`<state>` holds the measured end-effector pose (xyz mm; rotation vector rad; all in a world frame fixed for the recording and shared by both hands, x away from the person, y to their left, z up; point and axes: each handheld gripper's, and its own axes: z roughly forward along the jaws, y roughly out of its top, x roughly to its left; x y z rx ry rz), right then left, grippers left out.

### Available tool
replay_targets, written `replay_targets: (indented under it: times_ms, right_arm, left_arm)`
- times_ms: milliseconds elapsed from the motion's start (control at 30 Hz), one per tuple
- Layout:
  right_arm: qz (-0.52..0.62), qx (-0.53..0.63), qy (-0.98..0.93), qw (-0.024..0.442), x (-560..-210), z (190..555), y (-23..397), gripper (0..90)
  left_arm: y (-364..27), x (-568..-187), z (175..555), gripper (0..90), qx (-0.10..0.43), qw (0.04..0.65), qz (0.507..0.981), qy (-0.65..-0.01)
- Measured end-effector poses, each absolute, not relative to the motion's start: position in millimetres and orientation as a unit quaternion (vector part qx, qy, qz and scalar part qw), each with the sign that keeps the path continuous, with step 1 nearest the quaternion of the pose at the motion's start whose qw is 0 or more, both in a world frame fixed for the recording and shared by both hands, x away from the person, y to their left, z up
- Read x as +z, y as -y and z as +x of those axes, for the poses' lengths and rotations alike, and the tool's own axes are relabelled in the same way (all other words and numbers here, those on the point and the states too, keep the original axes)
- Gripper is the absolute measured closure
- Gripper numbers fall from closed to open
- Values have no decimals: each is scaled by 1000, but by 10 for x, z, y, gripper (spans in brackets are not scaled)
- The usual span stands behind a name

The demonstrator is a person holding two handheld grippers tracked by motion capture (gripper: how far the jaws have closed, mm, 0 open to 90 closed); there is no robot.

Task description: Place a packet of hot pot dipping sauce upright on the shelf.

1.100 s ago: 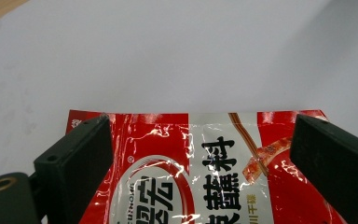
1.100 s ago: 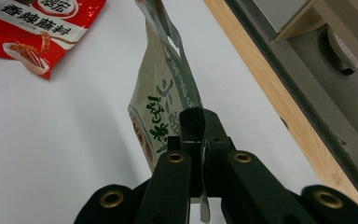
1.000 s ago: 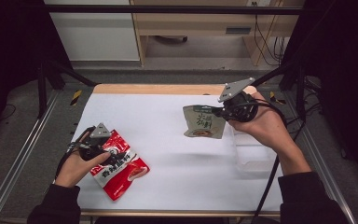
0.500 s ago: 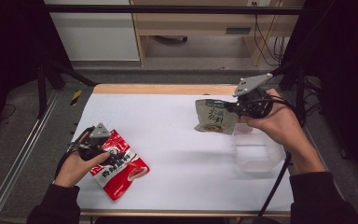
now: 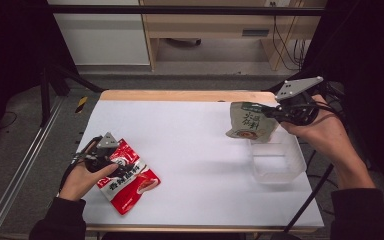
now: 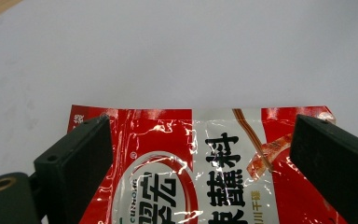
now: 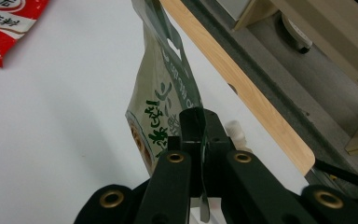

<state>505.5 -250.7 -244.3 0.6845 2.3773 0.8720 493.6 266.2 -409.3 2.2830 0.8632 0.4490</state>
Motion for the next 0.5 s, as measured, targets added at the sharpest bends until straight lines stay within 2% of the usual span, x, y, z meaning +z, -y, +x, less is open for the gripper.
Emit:
replay_targets:
  times_ms: [500]
  right_arm:
    - [285,318,-865,264,-2486,5074,2869,900]
  left_arm:
    - [-2757,-4085,4948,62,172,329,865,-338]
